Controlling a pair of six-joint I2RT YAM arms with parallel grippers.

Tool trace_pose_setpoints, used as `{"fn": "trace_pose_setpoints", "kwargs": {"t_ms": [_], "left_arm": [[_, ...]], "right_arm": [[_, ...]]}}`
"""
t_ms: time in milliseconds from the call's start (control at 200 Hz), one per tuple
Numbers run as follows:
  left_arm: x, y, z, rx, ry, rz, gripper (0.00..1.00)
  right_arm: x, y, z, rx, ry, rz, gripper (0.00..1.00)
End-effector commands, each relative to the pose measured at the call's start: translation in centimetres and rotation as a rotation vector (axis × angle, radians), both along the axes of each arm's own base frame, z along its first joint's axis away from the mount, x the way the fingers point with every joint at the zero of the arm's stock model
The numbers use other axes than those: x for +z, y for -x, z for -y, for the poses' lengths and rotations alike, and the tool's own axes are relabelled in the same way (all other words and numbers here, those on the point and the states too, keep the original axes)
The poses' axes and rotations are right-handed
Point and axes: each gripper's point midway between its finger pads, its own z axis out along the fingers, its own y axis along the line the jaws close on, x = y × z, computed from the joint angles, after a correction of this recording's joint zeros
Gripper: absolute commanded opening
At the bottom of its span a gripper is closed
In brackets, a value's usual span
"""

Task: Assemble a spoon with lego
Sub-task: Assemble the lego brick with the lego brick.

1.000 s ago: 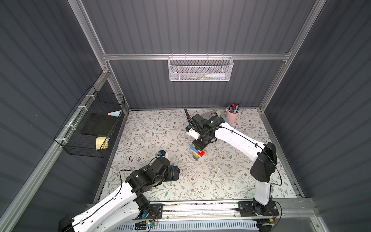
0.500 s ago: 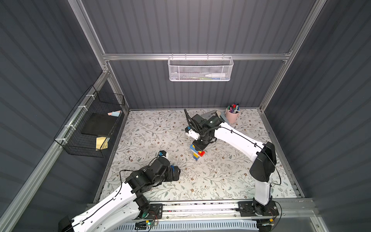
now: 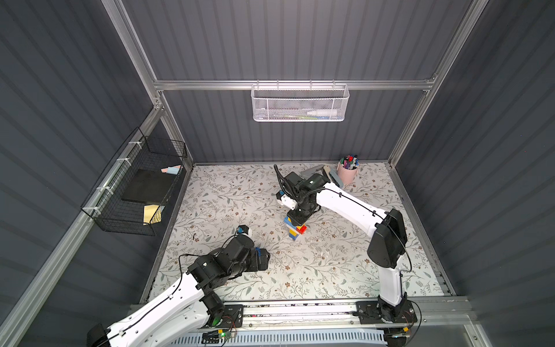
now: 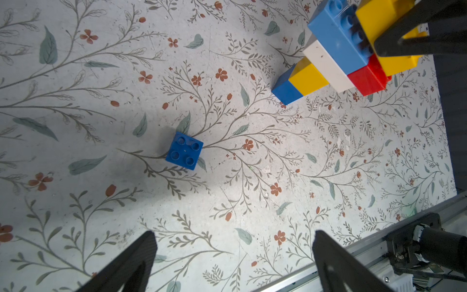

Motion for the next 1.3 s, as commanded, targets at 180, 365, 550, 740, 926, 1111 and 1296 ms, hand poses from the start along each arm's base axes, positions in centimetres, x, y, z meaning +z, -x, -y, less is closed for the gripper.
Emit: {"fn": "trace_pose_setpoints", "kwargs": {"t_ms": [180, 365, 550, 740, 926, 1111, 1296], "left_arm": [[-0.1, 0.2, -0.1, -0.012, -0.002, 0.004, 0.99], [-0.1, 0.2, -0.2, -0.008, 0.0, 0.005, 0.99], [-0.2, 0.3, -0.2, -0.01, -0.001, 0.003, 0.99], [0.0, 0.3, -0.2, -0.008, 0.005, 0.007, 0.99], [-0.1, 0.3, -0.2, -0.009, 0.003, 0.007, 0.99], [0.0, 0.3, -0.2, -0.009, 0.004, 0.008, 0.99], [0.0, 0.3, -0.2, -0.008, 0.004, 0.008, 0.99]], "right_arm": [[-0.7, -0.1, -0.3, 0.03, 0.001, -0.026, 0.17], [-1.4, -0.2, -0.1, 0.023, 0.022, -0.033, 0.17], [-1.8, -0.5, 0.2, 0.001, 0.034, -0.041, 0.17], [-2.0, -0.6, 0.2, -0.016, 0.038, -0.043, 0.17], [-2.4, -0.9, 0.5, -0.033, 0.057, -0.036, 0.17], [-1.9, -1.4, 0.5, -0.055, 0.046, -0.009, 0.16], [-1.1, -1.4, 0.0, -0.064, 0.0, 0.008, 0.14]]}}
